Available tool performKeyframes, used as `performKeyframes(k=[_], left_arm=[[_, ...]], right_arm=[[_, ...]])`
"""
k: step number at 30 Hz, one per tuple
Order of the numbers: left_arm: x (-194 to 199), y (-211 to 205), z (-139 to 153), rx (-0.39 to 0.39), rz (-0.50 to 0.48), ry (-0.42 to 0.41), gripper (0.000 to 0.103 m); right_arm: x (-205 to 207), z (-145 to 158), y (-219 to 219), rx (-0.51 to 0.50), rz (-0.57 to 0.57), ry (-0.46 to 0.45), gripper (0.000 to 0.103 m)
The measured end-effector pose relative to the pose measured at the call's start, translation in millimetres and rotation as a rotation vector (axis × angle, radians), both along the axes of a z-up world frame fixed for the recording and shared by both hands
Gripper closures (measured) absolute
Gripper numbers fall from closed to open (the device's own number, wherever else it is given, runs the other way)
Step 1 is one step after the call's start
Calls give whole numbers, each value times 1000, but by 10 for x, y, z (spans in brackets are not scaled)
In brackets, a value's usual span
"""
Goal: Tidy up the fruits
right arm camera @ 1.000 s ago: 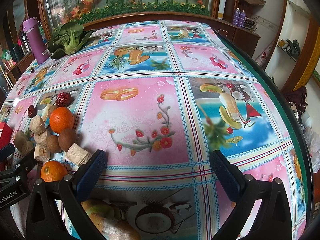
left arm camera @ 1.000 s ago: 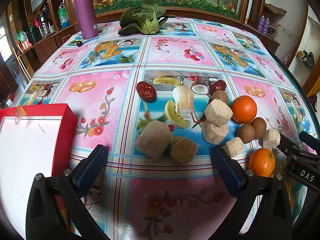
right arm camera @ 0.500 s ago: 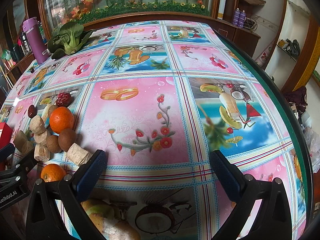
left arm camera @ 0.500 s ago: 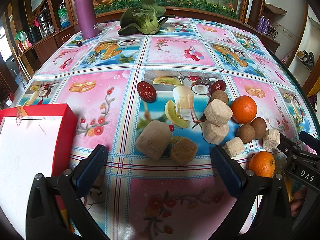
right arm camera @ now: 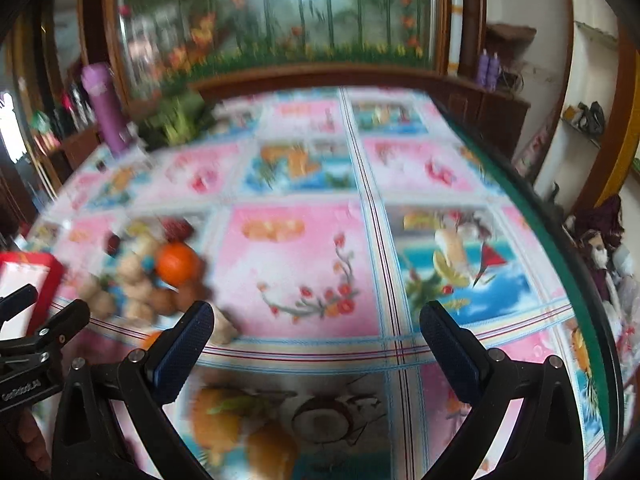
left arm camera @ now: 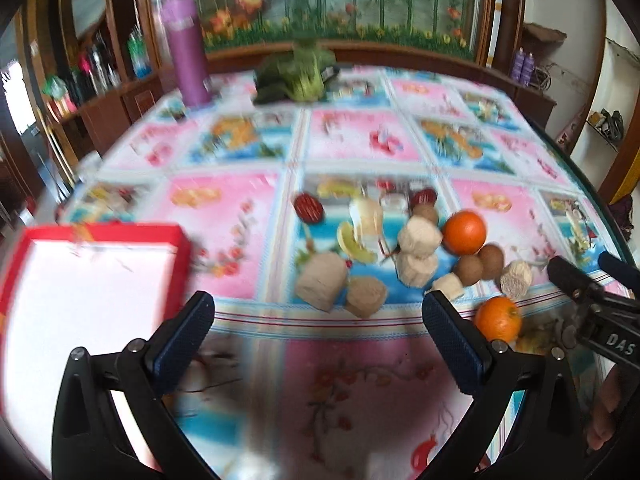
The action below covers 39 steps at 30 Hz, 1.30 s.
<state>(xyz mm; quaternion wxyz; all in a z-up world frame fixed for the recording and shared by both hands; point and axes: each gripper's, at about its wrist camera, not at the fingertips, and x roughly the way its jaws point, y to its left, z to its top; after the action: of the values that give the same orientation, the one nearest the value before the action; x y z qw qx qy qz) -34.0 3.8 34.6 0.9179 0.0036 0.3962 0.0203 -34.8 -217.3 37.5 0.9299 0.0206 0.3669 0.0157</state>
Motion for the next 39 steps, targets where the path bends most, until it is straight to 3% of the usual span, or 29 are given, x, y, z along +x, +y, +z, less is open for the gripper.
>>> performKeyframes(k=[6, 21, 24, 29, 32, 39], left_arm=[[-256, 72, 376, 39, 33, -120, 0], [-332, 206, 429, 37, 56, -100, 0], [-293, 240, 429, 54, 52, -84, 0], [-104, 323, 484, 108, 15, -61, 0], [40, 313, 517, 91, -57, -52, 0], [374, 66, 492, 68, -258, -4, 0]], right_arm=[[-220, 266, 71, 72, 53, -78, 1], [-284, 259, 268, 65, 135, -53, 4], [-254, 150, 347, 71, 183, 6, 17], [-138, -74, 494, 96, 249, 113, 47], [-75, -134, 535, 135, 270, 148, 55], [19, -256, 587, 168, 282, 197, 61]])
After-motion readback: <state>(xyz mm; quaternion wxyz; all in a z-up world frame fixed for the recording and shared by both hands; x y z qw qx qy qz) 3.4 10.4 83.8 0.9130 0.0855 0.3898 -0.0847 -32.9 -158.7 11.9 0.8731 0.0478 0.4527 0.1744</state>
